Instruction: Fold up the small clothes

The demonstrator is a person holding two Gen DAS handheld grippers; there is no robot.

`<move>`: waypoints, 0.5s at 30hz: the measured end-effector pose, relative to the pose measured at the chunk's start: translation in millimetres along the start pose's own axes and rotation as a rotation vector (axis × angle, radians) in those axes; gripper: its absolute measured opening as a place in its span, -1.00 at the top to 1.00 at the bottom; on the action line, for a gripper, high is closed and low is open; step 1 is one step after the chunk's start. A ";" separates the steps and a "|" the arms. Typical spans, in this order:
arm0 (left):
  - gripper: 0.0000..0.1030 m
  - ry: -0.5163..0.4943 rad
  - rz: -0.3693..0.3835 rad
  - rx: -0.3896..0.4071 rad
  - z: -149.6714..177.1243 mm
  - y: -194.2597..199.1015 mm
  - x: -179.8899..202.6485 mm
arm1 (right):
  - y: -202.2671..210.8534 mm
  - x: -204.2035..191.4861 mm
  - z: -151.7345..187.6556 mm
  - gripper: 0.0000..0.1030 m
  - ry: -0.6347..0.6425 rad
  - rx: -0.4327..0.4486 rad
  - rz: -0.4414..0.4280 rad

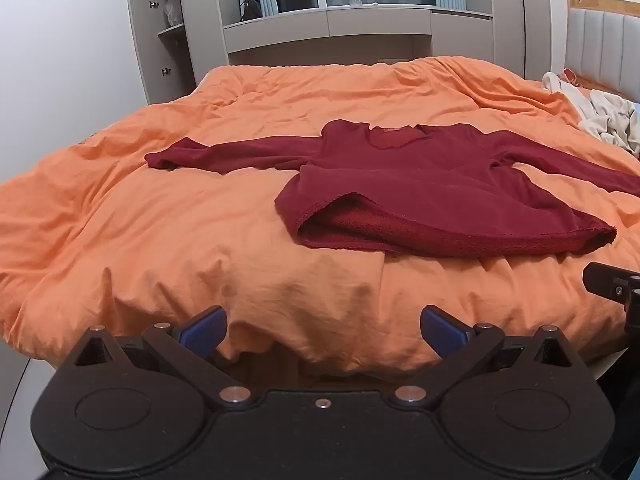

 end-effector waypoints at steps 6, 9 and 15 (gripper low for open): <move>-0.99 0.002 0.002 0.003 -0.2 0.1 0.0 | 0.3 0.3 -0.4 -1.00 0.000 0.001 -0.002; -0.99 0.003 0.002 0.004 -0.2 0.1 0.0 | 0.0 -0.1 -0.3 -1.00 0.001 -0.001 0.000; -0.99 0.003 0.001 0.003 -0.2 0.1 0.0 | -0.1 -0.1 -0.3 -1.00 0.001 -0.001 0.000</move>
Point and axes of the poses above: each gripper's, at about its wrist camera, not at the fingertips, and y roughly against the way its jaws point, x to its right, z to its underside, the point moved 7 cm from there along -y, roughly the way its jaws point, and after that the axes turned 3 degrees about -z, right-handed, at the moved point
